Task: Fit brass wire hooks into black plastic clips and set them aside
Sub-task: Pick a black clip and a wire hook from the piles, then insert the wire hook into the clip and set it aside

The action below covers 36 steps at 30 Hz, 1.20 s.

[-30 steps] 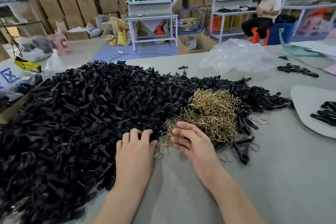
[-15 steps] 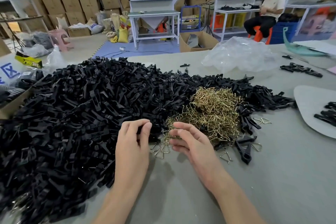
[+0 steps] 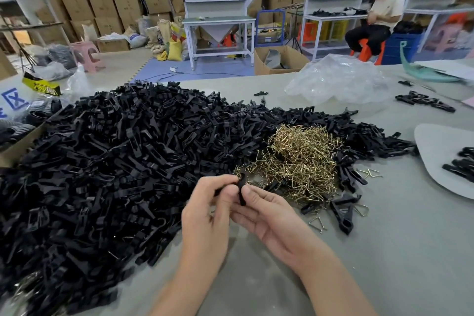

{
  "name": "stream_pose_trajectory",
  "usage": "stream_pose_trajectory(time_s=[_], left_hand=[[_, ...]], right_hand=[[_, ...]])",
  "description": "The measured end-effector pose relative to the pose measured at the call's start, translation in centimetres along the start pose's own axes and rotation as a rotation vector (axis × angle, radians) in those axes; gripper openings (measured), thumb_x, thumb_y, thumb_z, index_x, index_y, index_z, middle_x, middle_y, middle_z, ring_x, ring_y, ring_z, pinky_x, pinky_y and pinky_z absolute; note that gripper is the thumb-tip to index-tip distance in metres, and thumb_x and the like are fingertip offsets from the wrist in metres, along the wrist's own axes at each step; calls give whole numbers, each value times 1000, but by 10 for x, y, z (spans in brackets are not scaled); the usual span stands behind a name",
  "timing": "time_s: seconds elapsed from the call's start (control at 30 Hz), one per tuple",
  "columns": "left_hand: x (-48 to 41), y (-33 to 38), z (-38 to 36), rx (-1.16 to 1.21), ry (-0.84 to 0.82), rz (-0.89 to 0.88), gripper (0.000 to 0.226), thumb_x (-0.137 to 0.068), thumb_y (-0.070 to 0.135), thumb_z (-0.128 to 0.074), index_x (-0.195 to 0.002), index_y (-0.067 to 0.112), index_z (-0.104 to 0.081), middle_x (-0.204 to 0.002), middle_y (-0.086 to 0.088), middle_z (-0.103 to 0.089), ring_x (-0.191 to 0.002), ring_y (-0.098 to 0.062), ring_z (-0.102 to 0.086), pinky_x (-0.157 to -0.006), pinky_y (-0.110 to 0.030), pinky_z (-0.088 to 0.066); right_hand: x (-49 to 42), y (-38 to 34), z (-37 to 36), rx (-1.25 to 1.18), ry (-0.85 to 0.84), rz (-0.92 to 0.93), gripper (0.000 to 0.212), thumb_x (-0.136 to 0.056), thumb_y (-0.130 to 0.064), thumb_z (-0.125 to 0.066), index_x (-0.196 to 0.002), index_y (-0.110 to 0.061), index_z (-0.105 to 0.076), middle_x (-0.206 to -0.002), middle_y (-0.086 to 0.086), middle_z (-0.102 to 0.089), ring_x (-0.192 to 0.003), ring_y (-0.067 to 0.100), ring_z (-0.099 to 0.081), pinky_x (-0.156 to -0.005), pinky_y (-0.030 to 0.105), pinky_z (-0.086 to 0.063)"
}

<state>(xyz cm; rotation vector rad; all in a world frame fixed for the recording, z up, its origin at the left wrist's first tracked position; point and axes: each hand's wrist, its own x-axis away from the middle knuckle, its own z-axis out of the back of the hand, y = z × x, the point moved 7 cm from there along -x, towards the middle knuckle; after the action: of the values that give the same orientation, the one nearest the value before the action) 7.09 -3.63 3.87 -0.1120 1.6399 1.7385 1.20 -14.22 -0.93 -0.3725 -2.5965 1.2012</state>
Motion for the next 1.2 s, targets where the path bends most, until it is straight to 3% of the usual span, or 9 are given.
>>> stream_pose_trajectory(time_s=[0.1,0.23,0.33,0.47,0.57,0.73,0.93,1.07,1.2], left_hand=[[-3,-20,12,99,119,222,17,-96,44,-52,-107,49,-64,-91,10,-71,-82,-7,-68,-69,-15,-52],[-5,-35,10,125,103,343,32,-102,19,-53,-123,43,-57,-102,11,-68,-90,-2,-68,-70,-8,-50],[-3,-39,5,147,80,373,28,-100,19,-55,-120,36,-59,-109,9,-70,-97,-4,-69,-78,-17,-54],[-2,-41,0,151,7,388,20,-93,34,-55,-110,34,-66,-102,14,-75,-95,-6,-71,-77,-15,-54],[-1,-44,2,163,10,415,23,-86,42,-56,-103,43,-71,-101,8,-76,-89,-9,-72,-77,-24,-57],[-5,-49,1,134,-35,418,24,-83,35,-57,-96,46,-75,-95,10,-77,-85,-2,-71,-70,-7,-49],[-13,-50,-1,131,-33,410,26,-83,32,-59,-98,46,-75,-94,12,-77,-86,-1,-72,-71,-6,-49],[-5,-57,4,223,20,505,20,-88,37,-61,-104,42,-74,-88,0,-76,-77,-15,-71,-65,-26,-58],[2,-54,5,258,0,519,14,-94,32,-65,-105,36,-72,-94,-2,-76,-90,-30,-72,-80,-46,-60]], right_hand=[[-4,3,-4,91,20,-3,17,-92,-21,-65,-101,-12,-76,-98,12,-75,-87,19,-72,-79,28,-59],[-8,4,-2,96,47,-9,11,-84,-22,-72,-91,-19,-80,-103,12,-76,-87,19,-72,-75,27,-58],[-11,6,2,67,39,-6,13,-86,-20,-72,-96,-16,-80,-104,10,-74,-89,16,-68,-77,28,-56],[-16,10,8,77,24,6,7,-88,-22,-76,-93,-20,-79,-97,7,-71,-87,13,-67,-83,31,-56],[-17,11,10,168,51,50,19,-82,-31,-78,-99,-23,-79,-98,3,-76,-88,12,-70,-84,30,-56],[-17,11,12,363,76,68,37,-75,-48,-77,-106,-28,-76,-100,3,-75,-98,17,-72,-87,28,-55],[-19,-1,9,426,106,136,15,-84,-36,-78,-99,-32,-77,-94,-1,-77,-91,11,-72,-82,21,-54],[-12,-7,1,484,110,194,9,-94,-23,-69,-98,-25,-77,-96,3,-77,-92,14,-74,-80,18,-55],[-9,-4,1,459,148,211,11,-96,-16,-66,-98,-18,-77,-99,8,-76,-99,23,-73,-90,28,-57]])
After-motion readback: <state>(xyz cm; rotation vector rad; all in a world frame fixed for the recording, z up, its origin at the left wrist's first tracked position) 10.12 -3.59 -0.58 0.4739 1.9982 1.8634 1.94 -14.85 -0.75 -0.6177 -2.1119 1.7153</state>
